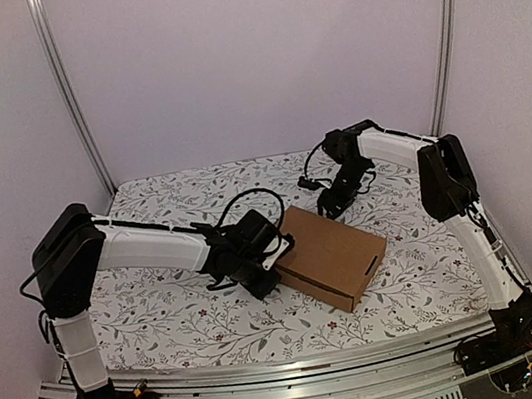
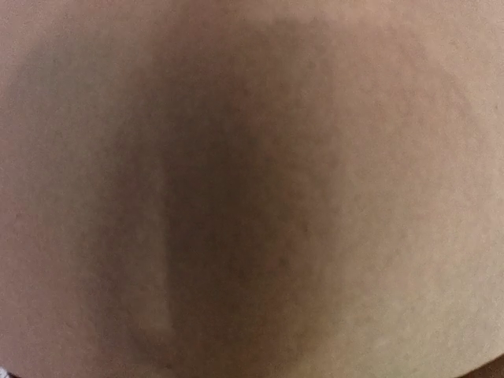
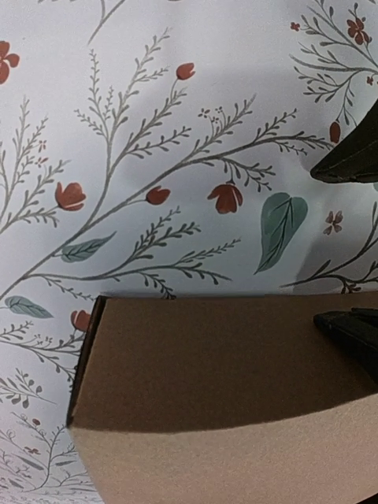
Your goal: Fold the paper box
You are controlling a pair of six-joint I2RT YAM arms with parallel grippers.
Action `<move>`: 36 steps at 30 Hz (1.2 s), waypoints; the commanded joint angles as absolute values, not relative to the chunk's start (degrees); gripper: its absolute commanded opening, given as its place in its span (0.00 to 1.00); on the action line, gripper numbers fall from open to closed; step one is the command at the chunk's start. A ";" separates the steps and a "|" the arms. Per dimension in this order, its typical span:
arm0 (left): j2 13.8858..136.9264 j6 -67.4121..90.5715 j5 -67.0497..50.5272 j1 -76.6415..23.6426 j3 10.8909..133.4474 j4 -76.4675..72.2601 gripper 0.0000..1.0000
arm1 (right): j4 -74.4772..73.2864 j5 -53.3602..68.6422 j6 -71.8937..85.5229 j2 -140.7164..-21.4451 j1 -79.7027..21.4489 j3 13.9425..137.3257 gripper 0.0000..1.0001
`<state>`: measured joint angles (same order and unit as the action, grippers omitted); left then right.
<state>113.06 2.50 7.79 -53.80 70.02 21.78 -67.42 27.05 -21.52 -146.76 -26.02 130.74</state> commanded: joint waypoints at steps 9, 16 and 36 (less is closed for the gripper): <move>95.03 6.95 7.45 -52.22 56.97 26.32 0.00 | -70.51 32.64 -18.81 -145.72 -25.75 128.35 0.54; 96.82 10.10 5.76 -51.69 53.44 23.09 0.00 | -70.20 33.00 -19.33 -144.81 -25.72 126.57 0.55; 110.63 -2.26 1.78 -48.03 78.30 22.49 0.00 | -71.82 41.13 -21.97 -144.82 -28.11 124.71 0.54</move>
<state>116.73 -1.15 6.20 -46.46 80.40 32.03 -69.52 35.11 -21.78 -145.27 -23.62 126.34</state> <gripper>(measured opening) 0.008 0.537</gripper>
